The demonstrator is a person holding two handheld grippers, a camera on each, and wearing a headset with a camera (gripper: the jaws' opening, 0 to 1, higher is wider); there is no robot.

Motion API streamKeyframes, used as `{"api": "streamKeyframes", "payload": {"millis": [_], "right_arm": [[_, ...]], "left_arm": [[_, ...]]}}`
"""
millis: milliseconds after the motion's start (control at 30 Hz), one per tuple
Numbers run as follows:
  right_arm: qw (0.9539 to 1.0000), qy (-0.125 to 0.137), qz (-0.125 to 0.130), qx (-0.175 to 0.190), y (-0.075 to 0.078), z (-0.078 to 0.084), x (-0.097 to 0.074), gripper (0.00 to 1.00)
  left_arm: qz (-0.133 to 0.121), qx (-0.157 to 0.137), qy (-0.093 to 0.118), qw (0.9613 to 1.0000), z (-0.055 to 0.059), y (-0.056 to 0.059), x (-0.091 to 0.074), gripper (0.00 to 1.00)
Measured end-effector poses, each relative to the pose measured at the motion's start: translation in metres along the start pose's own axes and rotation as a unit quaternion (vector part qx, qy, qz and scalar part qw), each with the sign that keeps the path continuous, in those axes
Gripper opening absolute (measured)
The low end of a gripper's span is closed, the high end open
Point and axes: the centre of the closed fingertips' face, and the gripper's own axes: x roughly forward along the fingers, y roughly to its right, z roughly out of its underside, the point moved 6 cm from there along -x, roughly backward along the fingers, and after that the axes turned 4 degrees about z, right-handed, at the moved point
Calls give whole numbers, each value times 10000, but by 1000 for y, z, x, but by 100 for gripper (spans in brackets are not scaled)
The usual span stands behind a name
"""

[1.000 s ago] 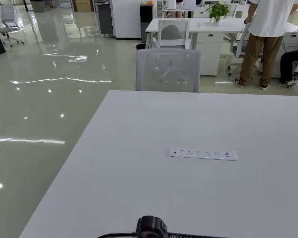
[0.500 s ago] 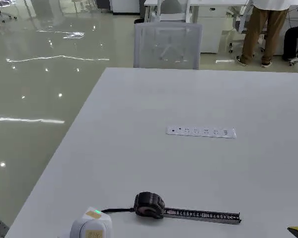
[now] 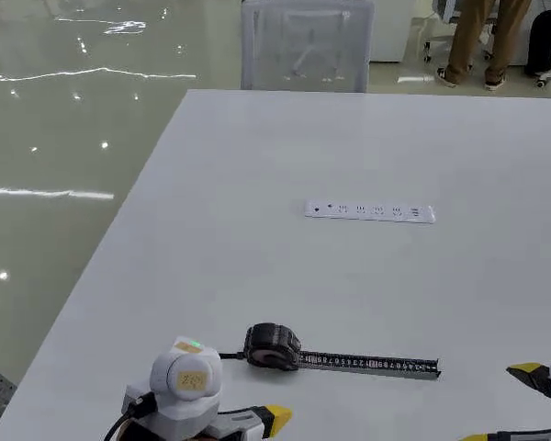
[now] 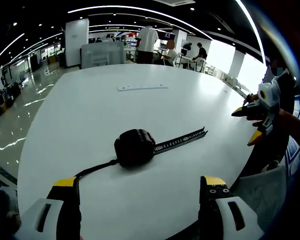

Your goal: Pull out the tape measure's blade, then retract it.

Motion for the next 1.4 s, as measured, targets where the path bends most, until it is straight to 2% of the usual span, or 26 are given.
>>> {"api": "streamKeyframes", "payload": {"millis": [167, 400, 633, 867, 1133, 1400], "right_arm": [[9997, -110, -68, -227, 5, -1, 10, 84], [9992, -199, -85, -325, 14, -4, 22, 81], [9986, -298, -122, -419, 22, -6, 31, 79], [9963, -467, -229, -690, 28, -8, 43, 76], [9931, -637, -346, -922, 35, -8, 57, 73], [9888, -837, -398, -1172, 44, -7, 71, 68]], "left_arm": [[52, 64, -37, 10000, -4, 1, 9, 95], [85, 136, -41, 9999, -8, 3, 21, 94], [68, 4, -30, 10000, -13, 3, 30, 92], [-24, -107, 54, 9999, -21, 3, 39, 90], [-115, -298, 204, 9993, -26, 1, 51, 89], [-242, -429, 200, 9986, -28, -1, 67, 87]]}}
